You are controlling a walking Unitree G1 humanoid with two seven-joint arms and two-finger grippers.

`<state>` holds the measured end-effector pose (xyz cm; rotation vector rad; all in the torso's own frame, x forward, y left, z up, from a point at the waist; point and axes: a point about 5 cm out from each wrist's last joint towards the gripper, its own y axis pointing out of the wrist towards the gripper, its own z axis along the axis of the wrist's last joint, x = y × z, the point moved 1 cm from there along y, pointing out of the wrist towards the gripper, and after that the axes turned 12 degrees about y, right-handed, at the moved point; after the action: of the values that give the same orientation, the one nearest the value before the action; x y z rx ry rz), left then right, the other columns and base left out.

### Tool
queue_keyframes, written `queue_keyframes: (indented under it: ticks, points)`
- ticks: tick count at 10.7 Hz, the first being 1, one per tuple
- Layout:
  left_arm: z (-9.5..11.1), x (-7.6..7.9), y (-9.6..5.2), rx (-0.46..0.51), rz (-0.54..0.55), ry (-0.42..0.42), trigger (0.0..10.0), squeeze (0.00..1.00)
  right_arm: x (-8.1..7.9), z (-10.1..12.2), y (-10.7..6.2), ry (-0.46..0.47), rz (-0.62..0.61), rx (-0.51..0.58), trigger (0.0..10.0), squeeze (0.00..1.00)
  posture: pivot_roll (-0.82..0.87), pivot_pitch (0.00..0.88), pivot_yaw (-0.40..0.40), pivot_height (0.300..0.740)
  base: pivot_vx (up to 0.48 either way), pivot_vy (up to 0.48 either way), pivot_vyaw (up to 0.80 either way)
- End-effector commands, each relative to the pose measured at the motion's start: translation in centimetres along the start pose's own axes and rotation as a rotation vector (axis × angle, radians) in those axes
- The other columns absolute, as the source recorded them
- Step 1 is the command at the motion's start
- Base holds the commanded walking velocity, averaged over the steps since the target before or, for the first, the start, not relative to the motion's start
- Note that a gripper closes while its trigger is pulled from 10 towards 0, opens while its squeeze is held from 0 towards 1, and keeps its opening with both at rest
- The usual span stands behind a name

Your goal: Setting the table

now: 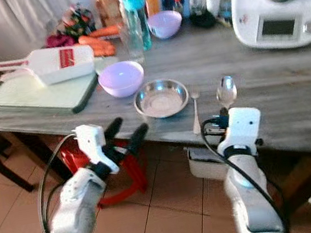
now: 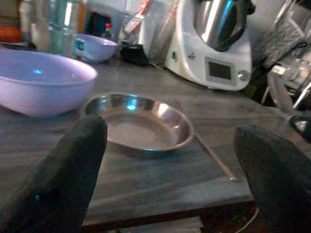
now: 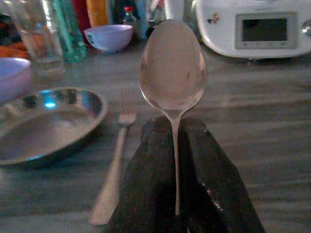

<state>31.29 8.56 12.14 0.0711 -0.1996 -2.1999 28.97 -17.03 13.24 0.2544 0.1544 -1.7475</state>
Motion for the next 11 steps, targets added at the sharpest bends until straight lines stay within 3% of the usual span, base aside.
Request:
queue_keyframes:
  ticks: [1,11]
  points:
    - [0.20,-0.01,0.00,0.004,0.000,0.004,10.0,0.00,-0.25,0.46,0.08,-0.005,0.011,0.019,10.0,0.00,-0.02,0.046,0.044,0.740,0.240,0.000,0.00]
    - [0.17,0.14,-0.04,0.004,-0.013,0.001,10.0,0.00,-0.23,0.28,0.01,-0.003,0.007,0.015,10.0,0.00,-0.02,0.047,0.046,0.740,0.306,0.000,0.00]
